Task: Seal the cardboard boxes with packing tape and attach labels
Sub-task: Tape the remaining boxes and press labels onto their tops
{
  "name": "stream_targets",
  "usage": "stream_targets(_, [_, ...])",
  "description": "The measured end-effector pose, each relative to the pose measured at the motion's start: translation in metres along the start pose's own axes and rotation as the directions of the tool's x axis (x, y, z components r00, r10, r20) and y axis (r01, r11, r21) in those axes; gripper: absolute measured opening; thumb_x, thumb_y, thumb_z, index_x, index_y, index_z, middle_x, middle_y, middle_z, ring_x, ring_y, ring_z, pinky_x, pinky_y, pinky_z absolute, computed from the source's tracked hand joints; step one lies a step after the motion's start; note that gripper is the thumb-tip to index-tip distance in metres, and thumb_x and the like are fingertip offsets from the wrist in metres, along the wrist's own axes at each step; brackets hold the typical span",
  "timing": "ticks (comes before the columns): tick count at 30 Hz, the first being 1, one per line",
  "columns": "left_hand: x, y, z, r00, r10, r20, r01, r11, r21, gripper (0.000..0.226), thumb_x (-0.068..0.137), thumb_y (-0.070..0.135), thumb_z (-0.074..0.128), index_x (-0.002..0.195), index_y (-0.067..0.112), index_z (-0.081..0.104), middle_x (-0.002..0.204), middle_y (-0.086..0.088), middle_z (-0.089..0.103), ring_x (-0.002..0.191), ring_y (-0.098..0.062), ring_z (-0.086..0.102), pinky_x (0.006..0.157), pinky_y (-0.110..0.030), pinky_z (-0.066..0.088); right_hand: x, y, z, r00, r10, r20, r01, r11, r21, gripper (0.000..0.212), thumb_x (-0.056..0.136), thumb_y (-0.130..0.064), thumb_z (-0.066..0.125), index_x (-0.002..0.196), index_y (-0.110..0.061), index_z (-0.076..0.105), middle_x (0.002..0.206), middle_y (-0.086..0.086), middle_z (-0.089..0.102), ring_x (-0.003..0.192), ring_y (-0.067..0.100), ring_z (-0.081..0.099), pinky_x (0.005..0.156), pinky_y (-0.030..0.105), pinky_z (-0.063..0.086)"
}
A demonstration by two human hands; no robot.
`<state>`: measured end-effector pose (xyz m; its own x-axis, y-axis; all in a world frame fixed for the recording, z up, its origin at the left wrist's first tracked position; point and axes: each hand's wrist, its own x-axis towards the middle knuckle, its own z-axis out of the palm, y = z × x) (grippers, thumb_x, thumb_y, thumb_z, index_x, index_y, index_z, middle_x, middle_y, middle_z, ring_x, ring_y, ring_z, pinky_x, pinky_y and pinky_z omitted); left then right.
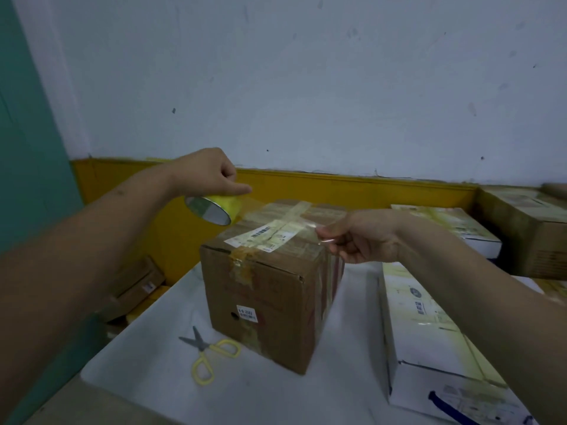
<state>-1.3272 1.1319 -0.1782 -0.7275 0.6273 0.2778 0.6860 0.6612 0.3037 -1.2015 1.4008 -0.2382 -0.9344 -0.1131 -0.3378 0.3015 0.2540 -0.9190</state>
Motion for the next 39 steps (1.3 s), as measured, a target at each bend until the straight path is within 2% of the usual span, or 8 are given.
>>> stream_targets(4, [0.009,-0.005,-0.002,0.999,0.038,0.012,-0.040,0.961,0.274,0.066,0.078,0.070,0.060,0.050,0.015,0.036,0.047,0.000,0.028,0.045,-0.017,0.025,0.052,-0.032,0.029,0.001,0.016,0.002,0.999,0.014,-0.031,-0.015,0.999,-0.031,0.015,0.090,-0.028,0.069,0.079,-0.020,0.062,0.069,-0.005,0.057,0.064,0.006,0.053,0.054,0.018,0.032])
stream_targets(8, [0.022,-0.015,-0.003,0.996,0.036,0.081,-0.079,0.765,0.639,0.072,0.073,0.085,0.037,0.051,0.016,0.034,0.047,0.001,0.026,0.045,-0.017,0.024,0.050,-0.029,0.024,0.001,0.024,0.003,0.993,0.017,-0.120,-0.022,0.999,-0.047,0.018,0.090,-0.027,0.070,0.074,-0.019,0.066,0.065,-0.006,0.059,0.066,0.008,0.051,0.058,0.022,0.030])
stream_targets(19, [0.030,-0.065,0.026,0.994,-0.016,0.105,-0.062,0.718,0.694,0.073,0.075,0.086,0.011,0.055,0.018,0.029,0.052,0.002,0.025,0.048,-0.018,0.024,0.049,-0.030,0.027,0.010,0.042,0.005,0.988,0.059,-0.142,-0.061,0.998,-0.010,0.017,0.090,-0.028,0.072,0.092,-0.012,0.068,0.065,-0.007,0.061,0.059,0.007,0.051,0.050,0.018,0.036])
stream_targets(26, [0.020,-0.085,0.088,0.993,-0.109,0.037,0.078,0.873,0.482,0.069,0.088,0.074,0.020,0.053,0.017,0.036,0.053,0.001,0.031,0.049,-0.017,0.031,0.049,-0.030,0.024,0.005,0.054,0.008,0.986,0.058,-0.157,-0.050,0.997,0.052,0.025,0.085,-0.035,0.072,0.083,-0.011,0.066,0.068,-0.001,0.063,0.063,0.011,0.056,0.065,0.025,0.053])
stream_targets(29, [0.009,-0.103,0.109,0.964,-0.174,-0.203,0.219,0.948,0.229,0.063,0.100,0.059,0.036,0.053,0.017,0.032,0.052,-0.001,0.028,0.050,-0.020,0.028,0.053,-0.032,0.018,0.010,0.059,0.022,0.942,0.054,-0.332,-0.139,0.961,-0.239,0.046,0.079,-0.058,0.069,0.088,-0.012,0.066,0.075,0.001,0.071,0.070,0.012,0.069,0.063,0.025,0.058])
stream_targets(31, [0.007,-0.105,0.117,0.926,-0.224,-0.304,0.259,0.963,0.079,0.059,0.103,0.050,0.042,0.055,0.018,0.028,0.052,-0.002,0.026,0.050,-0.021,0.026,0.056,-0.034,0.014,0.006,0.058,0.026,0.884,-0.093,-0.458,-0.160,0.861,-0.483,0.046,0.081,-0.063,0.065,0.090,-0.018,0.061,0.087,0.000,0.072,0.077,0.011,0.067,0.064,0.025,0.055])
stream_targets(34, [0.005,-0.093,0.125,0.892,-0.292,-0.344,0.294,0.955,-0.047,0.059,0.104,0.045,0.045,0.055,0.018,0.027,0.053,-0.004,0.025,0.052,-0.023,0.027,0.057,-0.034,0.011,-0.005,0.046,0.031,0.636,-0.540,-0.551,-0.019,0.703,-0.711,0.039,0.098,-0.046,0.055,0.125,-0.018,0.058,0.112,0.002,0.068,0.091,0.017,0.060,0.073,0.026,0.043])
stream_targets(39, [0.001,-0.047,0.141,0.814,-0.440,-0.380,0.460,0.887,-0.041,0.058,0.104,0.038,0.044,0.051,0.017,0.034,0.050,-0.005,0.030,0.047,-0.025,0.028,0.052,-0.033,0.011,0.031,0.031,0.049,0.829,-0.267,-0.491,-0.160,0.728,-0.667,0.054,0.104,-0.040,0.036,0.143,-0.003,0.041,0.148,0.021,0.041,0.133,0.038,0.043,0.107,0.046,0.039])
